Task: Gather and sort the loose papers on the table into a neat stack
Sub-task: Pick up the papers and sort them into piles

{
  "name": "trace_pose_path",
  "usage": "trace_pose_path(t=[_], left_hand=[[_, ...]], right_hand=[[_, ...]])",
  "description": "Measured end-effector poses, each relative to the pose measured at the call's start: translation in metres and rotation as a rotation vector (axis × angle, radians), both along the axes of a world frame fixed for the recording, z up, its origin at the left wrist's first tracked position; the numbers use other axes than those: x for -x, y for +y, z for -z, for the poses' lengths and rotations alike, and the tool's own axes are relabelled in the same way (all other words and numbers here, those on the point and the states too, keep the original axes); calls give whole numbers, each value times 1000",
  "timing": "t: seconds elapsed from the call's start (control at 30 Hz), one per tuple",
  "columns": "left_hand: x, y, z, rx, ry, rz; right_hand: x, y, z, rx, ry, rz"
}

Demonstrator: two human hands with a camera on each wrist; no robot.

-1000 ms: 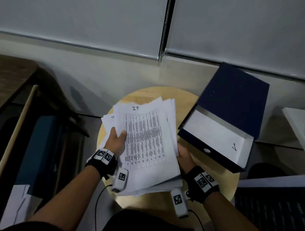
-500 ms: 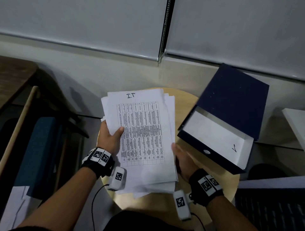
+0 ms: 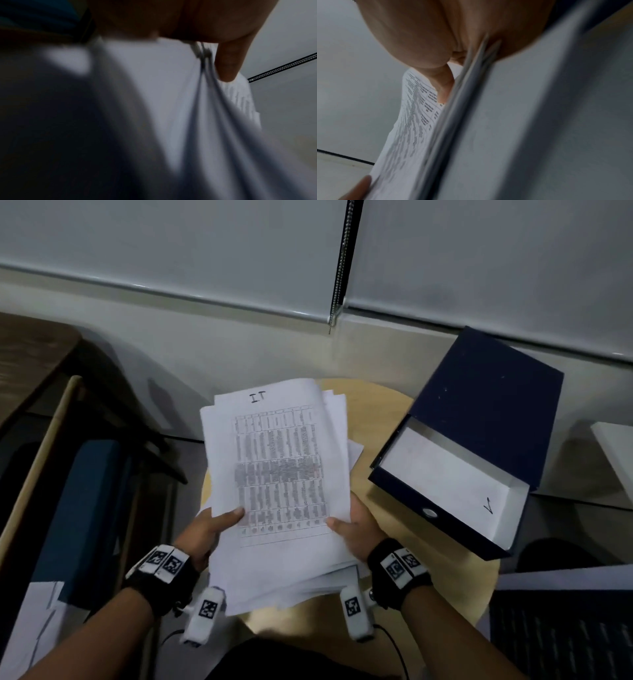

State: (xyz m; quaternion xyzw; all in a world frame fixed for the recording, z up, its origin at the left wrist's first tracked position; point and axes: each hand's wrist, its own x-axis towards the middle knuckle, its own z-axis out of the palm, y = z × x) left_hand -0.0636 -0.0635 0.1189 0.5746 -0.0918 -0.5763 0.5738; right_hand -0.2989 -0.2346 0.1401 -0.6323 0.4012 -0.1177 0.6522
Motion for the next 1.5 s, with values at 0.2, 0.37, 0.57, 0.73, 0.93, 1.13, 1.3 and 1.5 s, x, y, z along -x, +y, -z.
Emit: trace_pose_path(t=[0.2, 0.37, 0.57, 0.73, 0.93, 1.13, 1.3, 1.5], left_hand=[[-12, 19, 13, -131, -335, -38], [-26, 27, 26, -407, -659, -123], [-54, 46, 56, -543, -684, -192], [-56, 59, 57, -584, -588, -267], [-55, 70, 69, -596, -535, -352], [-54, 70, 77, -566, -491, -328], [-54, 62, 81, -575, -509, -287], [-41, 44, 55, -573, -544, -239]], right_hand=[[-18, 2, 16, 20, 175, -216], [-27, 5, 34, -6, 376, -253], [-3, 1, 77, 186, 786, 23], [7, 12, 100, 160, 962, 84], [0, 16, 109, 229, 1090, 65], [-4, 11, 107, 144, 1108, 32], [-1, 8, 95, 130, 950, 68], [4, -4, 46, 254, 738, 12]])
